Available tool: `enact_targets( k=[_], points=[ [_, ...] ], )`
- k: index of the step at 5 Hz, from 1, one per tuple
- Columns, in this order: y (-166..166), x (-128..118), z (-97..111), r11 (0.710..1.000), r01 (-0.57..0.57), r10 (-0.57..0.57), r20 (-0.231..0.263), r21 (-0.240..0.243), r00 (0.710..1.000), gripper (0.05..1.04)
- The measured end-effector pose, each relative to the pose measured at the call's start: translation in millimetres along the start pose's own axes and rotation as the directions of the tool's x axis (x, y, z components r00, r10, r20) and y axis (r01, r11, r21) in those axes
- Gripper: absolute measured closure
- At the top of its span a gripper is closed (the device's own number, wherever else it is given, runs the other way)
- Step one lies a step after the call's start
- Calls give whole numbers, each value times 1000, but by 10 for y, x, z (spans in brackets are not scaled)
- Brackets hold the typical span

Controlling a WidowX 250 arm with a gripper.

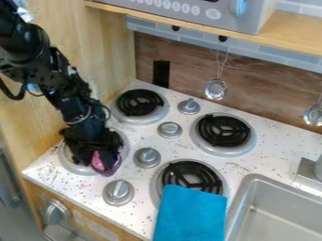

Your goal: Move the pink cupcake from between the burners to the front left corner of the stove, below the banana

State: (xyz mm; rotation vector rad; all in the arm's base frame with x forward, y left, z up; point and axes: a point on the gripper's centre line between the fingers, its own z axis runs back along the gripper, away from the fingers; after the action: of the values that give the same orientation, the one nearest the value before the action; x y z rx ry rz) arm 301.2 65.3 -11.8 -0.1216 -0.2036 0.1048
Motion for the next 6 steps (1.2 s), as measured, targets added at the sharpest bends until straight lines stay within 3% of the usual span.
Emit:
enact_targets(
  k=[1, 3, 4, 5, 6],
  points=[
    [115, -69, -72, 999, 2, -1, -34, 41, 999, 311],
    [245, -307, -115, 997, 3, 4, -92, 76, 996, 311],
    [320, -345, -113, 997, -5, 12, -89, 82, 996, 266],
    [321, -353, -161, 997, 10, -4, -76, 75, 997, 73],
    [322, -374, -233, 998, 13, -7, -84, 69, 996, 75]
  ],
)
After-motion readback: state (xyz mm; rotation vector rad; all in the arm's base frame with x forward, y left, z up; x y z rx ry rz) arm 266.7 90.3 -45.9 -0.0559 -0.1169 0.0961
